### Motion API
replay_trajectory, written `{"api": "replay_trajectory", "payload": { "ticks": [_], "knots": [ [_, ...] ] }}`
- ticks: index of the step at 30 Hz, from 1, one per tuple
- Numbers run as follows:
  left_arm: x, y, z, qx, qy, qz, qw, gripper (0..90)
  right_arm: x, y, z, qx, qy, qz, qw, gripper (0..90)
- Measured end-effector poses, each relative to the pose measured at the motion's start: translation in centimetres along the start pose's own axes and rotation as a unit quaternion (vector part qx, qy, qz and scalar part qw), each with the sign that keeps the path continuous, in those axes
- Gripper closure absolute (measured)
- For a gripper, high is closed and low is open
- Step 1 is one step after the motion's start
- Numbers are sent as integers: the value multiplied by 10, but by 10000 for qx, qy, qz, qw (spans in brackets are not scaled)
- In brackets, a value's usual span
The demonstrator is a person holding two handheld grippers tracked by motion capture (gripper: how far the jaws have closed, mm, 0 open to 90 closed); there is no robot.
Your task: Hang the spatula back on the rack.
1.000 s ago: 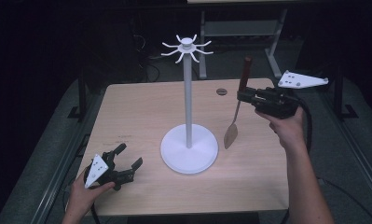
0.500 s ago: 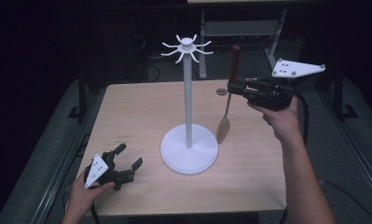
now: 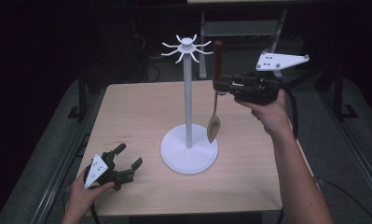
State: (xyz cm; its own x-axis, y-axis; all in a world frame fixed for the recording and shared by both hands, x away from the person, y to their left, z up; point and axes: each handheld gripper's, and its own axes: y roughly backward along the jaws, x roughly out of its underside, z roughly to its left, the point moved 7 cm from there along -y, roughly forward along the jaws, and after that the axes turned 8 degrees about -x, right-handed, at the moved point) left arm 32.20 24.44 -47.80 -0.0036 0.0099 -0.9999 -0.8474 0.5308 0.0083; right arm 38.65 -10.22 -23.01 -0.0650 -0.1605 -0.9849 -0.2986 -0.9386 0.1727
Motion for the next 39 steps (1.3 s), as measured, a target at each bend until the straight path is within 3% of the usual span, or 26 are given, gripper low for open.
{"api": "replay_trajectory", "payload": {
  "ticks": [7,18,25,39],
  "knots": [
    [0,0,0,19,2,0,10000,129,-1,-7,2,0,65,62,10000,731],
    [0,0,-1,21,-16,8,10000,129,3,-5,-1,126,26,75,9999,731],
    [0,0,-1,25,-15,-5,10000,129,8,-15,-3,76,-31,261,9996,731],
    [0,0,-1,25,-7,-9,10000,129,8,-27,-5,-6,-83,328,9994,725]
  ]
}}
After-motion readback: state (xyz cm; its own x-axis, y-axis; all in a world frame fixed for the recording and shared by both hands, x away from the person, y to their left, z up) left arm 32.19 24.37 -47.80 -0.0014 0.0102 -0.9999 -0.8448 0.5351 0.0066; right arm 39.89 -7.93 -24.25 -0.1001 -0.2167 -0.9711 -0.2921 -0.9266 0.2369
